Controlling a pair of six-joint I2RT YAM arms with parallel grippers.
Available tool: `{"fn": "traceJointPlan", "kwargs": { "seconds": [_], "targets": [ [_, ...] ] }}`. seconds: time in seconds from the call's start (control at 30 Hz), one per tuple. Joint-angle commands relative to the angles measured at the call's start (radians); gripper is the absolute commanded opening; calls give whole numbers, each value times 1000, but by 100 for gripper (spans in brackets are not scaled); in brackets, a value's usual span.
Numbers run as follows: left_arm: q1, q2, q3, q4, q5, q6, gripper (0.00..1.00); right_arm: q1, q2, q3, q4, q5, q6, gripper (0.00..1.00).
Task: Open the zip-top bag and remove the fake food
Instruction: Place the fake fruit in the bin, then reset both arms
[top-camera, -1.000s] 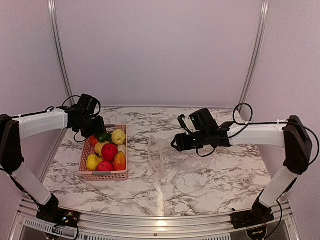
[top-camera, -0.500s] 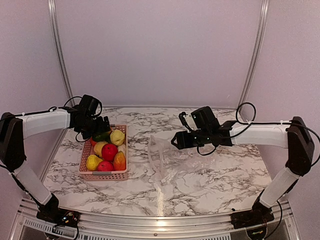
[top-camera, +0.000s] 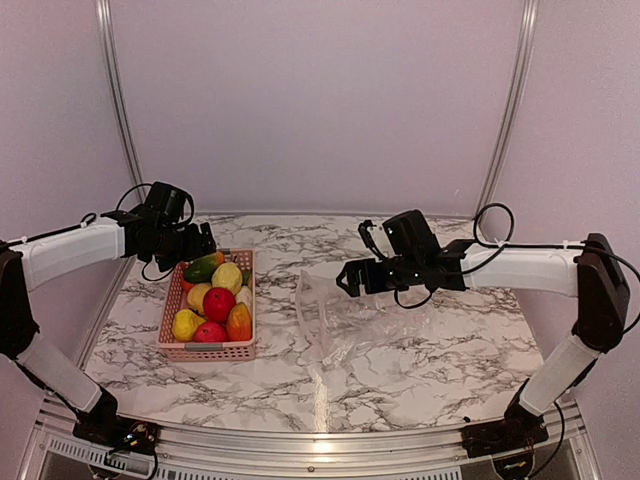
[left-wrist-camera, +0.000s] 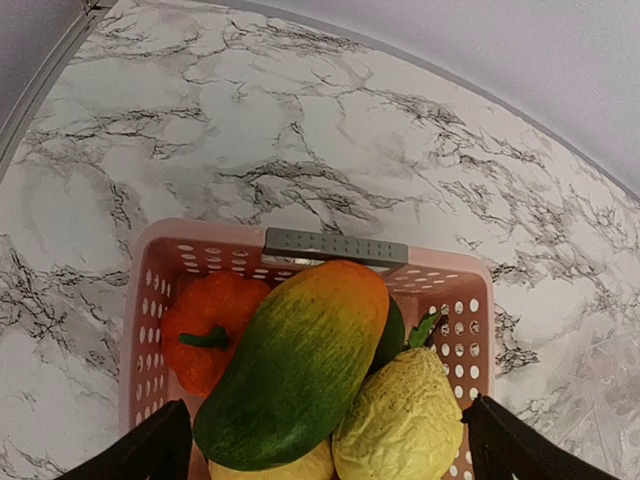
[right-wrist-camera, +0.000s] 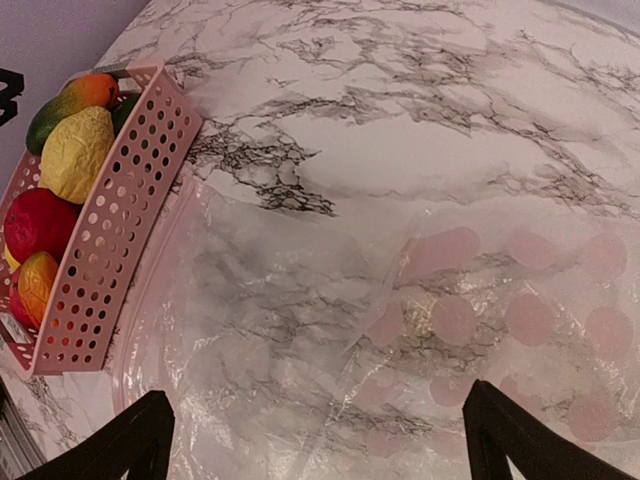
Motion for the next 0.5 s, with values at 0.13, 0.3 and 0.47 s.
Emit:
{"fn": "traceJointPlan", "kwargs": {
  "seconds": [0.13,0.3,0.47],
  "targets": [
    [-35,-99,-19,48,4,41,99,0,-43,56,6,31,7,99],
    [-79,-138,-23,87,18,63,99,0,-64,62,10,46,14,99],
    [-146,-169,-25,130,18,95,99,3,-96,65,13,55,26,99]
  ]
}}
